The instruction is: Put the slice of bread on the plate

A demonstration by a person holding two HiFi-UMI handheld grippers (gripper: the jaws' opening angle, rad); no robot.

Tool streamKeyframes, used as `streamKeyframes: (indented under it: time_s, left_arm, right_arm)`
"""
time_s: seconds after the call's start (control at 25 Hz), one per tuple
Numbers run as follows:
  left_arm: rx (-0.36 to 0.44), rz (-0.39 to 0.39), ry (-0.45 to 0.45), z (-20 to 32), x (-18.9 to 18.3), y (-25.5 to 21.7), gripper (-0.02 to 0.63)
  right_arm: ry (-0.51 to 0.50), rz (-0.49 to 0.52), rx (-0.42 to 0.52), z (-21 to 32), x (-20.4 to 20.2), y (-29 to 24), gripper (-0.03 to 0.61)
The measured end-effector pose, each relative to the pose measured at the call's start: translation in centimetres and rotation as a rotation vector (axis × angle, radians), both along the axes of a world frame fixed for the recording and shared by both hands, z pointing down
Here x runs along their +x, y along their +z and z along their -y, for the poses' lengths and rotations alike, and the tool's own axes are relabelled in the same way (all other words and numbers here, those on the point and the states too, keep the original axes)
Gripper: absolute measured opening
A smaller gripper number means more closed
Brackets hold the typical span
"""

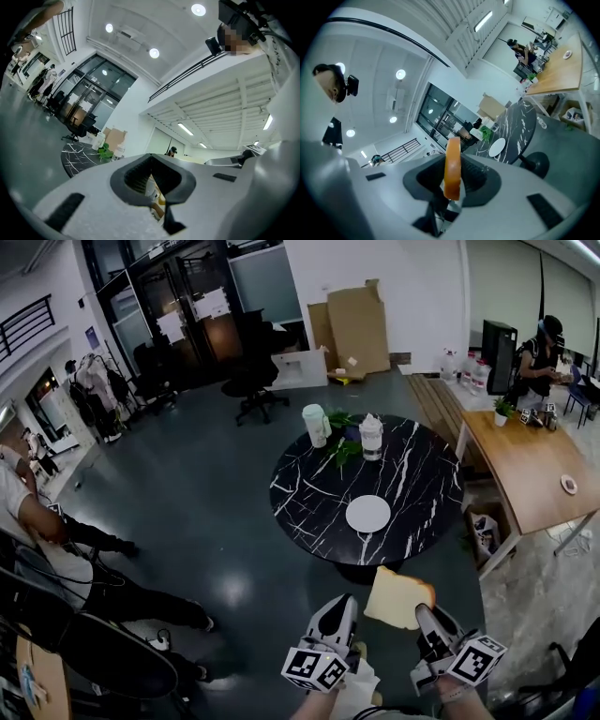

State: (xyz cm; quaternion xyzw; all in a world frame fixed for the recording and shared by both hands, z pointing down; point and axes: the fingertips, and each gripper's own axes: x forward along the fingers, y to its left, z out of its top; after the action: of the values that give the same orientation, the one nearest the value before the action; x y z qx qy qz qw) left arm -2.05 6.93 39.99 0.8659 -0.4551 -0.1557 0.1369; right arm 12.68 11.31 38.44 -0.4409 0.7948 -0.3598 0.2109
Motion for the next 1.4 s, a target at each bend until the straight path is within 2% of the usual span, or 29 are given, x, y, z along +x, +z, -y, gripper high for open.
streamKeyframes:
  time_s: [0.24,0.8,1.0,1.24,1.4]
  left_arm:
    - [0.017,-0.018,0.039,5.8,0.8,-0.4,0.005]
    - [-0.031,0.003,0.038,18.5,-2.0,1.9,0.005]
    - [-0.057,-0.029,0.083,21.5,-1.1,2.8,0.005]
    - [-0.096,-0.004,0.101,23.9,-0.1,5.0,0.005]
    - [-0.124,0.008,0.082,25.7,-0.1,6.5,0.005]
  right_arm:
    - [0.034,-0.037,-0.013,5.5,0.6,0.5,0.086]
    - [0.015,-0.035,-0.062,18.1,-2.5,1.9,0.086]
    - [0.036,-0.040,-0.079,20.6,-2.3,2.6,0.085]
    - [0.039,-0.042,-0.121,23.3,-1.7,4.5,0.086]
    - [0.026,-0.046,-0.150,25.7,-1.2,5.8,0.086]
